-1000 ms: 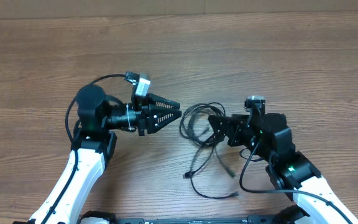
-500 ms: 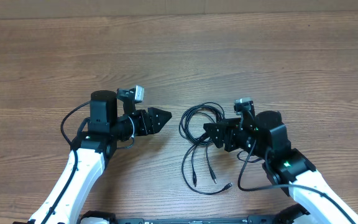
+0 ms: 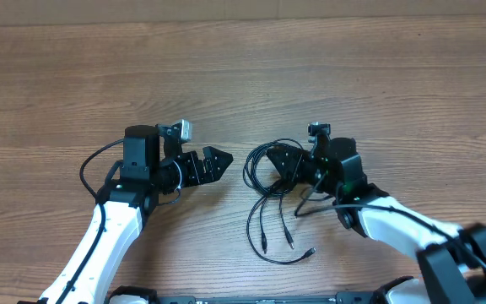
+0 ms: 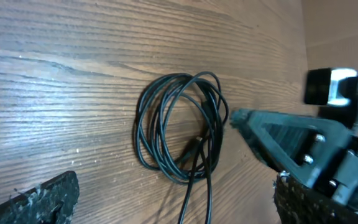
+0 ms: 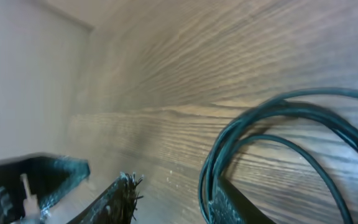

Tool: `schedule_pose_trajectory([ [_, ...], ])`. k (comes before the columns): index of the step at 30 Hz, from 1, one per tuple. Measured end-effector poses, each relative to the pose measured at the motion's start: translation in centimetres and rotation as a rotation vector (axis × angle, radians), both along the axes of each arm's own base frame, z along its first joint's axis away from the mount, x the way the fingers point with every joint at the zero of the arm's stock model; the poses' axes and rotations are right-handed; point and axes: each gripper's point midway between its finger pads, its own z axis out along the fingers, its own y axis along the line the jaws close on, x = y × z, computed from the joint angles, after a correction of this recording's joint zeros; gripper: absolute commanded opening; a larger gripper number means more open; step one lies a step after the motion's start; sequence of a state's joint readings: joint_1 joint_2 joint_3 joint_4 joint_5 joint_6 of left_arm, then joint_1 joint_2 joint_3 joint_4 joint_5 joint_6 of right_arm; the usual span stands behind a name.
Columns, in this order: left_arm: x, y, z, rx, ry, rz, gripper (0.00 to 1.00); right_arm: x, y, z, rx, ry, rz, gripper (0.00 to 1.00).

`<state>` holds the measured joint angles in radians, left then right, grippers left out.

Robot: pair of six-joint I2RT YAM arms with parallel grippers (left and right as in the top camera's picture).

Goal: Untangle cables

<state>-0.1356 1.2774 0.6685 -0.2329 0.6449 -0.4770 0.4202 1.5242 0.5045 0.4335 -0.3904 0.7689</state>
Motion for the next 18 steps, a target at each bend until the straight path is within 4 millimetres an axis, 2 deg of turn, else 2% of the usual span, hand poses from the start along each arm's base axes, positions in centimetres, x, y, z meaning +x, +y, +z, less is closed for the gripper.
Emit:
schedule_pose_trajectory([
  [6, 0.6, 0.9, -0.5, 0.053, -0.008, 0.046, 1.00, 1.5, 0.1, -1.6, 0.074, 0.057, -0.088, 0.38],
  [11, 1.3, 2.2, -1.1, 0.120, -0.017, 0.106, 0.99, 2.3, 0.0, -3.5, 0.060, 0.113, -0.146, 0.34],
  [15, 1.7, 3.0, -1.4, 0.162, -0.023, 0.144, 1.00, 3.0, 1.1, -4.8, 0.033, 0.130, -0.160, 0.35],
  [18, 1.8, 3.3, -1.5, 0.178, -0.025, 0.158, 0.99, 3.3, 2.3, -5.1, 0.017, 0.126, -0.161, 0.27],
])
